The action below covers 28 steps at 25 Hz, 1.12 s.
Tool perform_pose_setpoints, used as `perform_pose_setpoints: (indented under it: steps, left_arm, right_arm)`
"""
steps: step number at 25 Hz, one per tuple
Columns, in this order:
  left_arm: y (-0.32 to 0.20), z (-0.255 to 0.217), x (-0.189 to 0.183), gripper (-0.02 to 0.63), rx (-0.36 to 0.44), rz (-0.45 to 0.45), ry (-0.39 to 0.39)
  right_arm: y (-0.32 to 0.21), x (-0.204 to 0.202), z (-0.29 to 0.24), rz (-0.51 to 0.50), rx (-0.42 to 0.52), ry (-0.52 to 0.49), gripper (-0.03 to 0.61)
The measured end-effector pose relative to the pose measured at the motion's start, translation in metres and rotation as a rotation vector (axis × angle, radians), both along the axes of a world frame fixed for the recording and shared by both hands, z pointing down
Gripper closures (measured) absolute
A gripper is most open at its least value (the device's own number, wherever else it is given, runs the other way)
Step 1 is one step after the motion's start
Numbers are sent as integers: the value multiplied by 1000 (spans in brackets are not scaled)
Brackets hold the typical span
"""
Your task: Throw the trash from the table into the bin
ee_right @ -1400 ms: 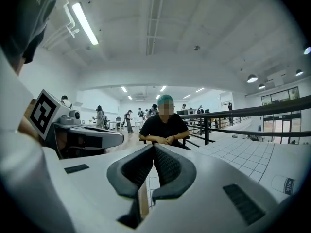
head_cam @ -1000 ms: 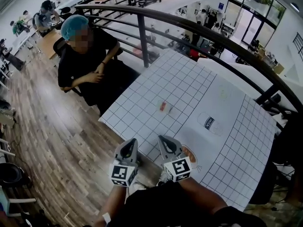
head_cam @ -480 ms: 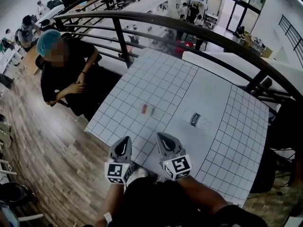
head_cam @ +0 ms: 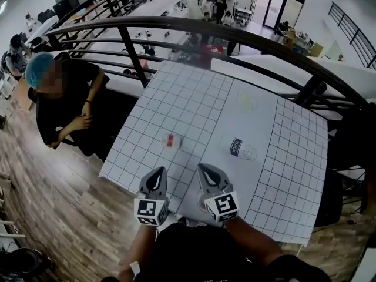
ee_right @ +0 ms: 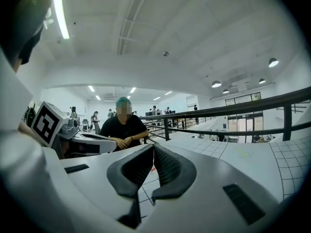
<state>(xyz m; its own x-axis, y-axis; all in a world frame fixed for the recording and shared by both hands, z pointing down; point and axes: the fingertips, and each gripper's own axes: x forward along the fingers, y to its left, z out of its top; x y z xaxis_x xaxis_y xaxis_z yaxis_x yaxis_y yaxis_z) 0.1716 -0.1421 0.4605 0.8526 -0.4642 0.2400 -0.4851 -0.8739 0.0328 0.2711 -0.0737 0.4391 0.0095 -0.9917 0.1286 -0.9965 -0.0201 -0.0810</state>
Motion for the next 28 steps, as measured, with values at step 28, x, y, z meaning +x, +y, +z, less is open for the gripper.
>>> perform_pose_setpoints:
  steps: [28]
  left_arm:
    - [-72,79,50,354,-72,49,-97]
  right_arm:
    - [-50,21,40,71,-99,2,554]
